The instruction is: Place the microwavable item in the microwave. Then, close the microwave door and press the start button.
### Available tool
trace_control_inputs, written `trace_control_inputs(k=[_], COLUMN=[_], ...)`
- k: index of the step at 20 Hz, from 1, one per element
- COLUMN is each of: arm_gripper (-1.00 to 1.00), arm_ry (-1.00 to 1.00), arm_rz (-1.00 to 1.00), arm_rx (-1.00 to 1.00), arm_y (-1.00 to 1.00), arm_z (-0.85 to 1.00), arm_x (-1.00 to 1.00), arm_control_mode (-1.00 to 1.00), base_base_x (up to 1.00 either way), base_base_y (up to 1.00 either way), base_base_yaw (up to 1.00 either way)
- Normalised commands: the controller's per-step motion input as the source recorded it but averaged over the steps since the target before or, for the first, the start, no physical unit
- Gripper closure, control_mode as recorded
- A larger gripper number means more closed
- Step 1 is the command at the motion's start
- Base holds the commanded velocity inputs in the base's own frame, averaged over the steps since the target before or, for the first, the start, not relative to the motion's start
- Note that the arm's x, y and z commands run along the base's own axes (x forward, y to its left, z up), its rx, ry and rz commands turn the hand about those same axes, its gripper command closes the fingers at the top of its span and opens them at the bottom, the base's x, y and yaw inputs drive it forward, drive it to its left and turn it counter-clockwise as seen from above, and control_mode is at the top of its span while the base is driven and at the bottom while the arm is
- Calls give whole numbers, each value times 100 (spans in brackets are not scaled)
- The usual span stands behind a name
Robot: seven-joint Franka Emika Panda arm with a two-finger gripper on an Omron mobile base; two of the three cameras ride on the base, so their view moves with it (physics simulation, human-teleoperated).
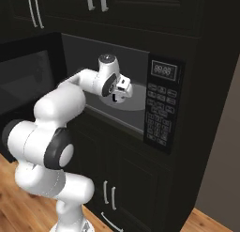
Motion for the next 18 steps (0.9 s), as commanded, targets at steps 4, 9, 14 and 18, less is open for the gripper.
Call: trace_control_inputs(k=[4,9,14,18], arm_gripper=[-100,-100,-100,-100], arm_ry=[-1,0,0,0], arm_rz=[-4,-4,-2,0], arm_rx=[0,0,-8,-11], arm_y=[22,29,35,36], arm_z=[48,45,7,-22], arm_x=[-80,-93,-87,-52], arm_control_mode=[-100,-100,-100,-100], base_base_x=[0,0,0,0], base_base_y=[0,0,0,0], base_base_yaw=[0,0,0,0])
